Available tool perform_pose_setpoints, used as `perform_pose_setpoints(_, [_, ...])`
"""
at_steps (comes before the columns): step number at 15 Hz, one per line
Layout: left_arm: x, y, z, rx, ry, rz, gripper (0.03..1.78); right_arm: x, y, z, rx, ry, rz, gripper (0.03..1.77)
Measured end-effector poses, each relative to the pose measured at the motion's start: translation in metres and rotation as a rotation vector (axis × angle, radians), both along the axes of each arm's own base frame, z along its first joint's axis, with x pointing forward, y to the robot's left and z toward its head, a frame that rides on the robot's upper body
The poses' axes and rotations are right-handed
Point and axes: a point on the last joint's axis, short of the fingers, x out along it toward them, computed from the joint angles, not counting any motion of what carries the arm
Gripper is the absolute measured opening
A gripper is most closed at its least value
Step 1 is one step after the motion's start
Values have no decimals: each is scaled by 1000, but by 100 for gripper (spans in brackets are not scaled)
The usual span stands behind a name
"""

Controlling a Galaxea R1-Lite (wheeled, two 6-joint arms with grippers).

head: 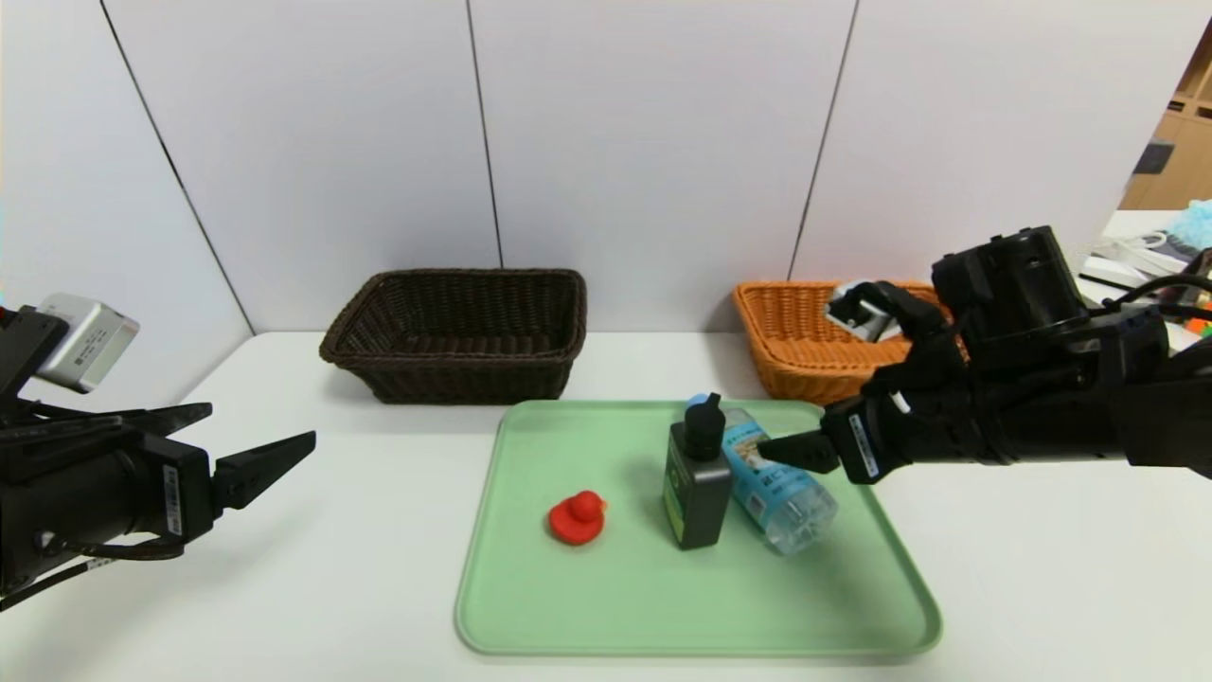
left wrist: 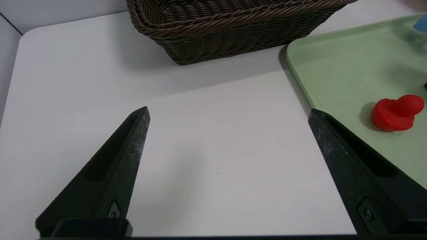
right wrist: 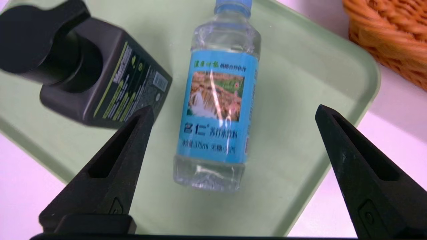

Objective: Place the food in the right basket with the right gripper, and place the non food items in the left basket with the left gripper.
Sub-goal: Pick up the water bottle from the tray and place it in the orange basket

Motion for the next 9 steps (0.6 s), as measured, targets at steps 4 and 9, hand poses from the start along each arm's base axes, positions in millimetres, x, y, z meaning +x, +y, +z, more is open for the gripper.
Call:
perform_pose_setpoints(4, [0, 0, 0, 0, 0, 1, 169, 14, 21, -10, -62, 18, -2, 169])
perform_pose_setpoints(9, [0, 0, 1, 1, -2, 6, 169, 26, 36, -22, -131, 89, -7, 169])
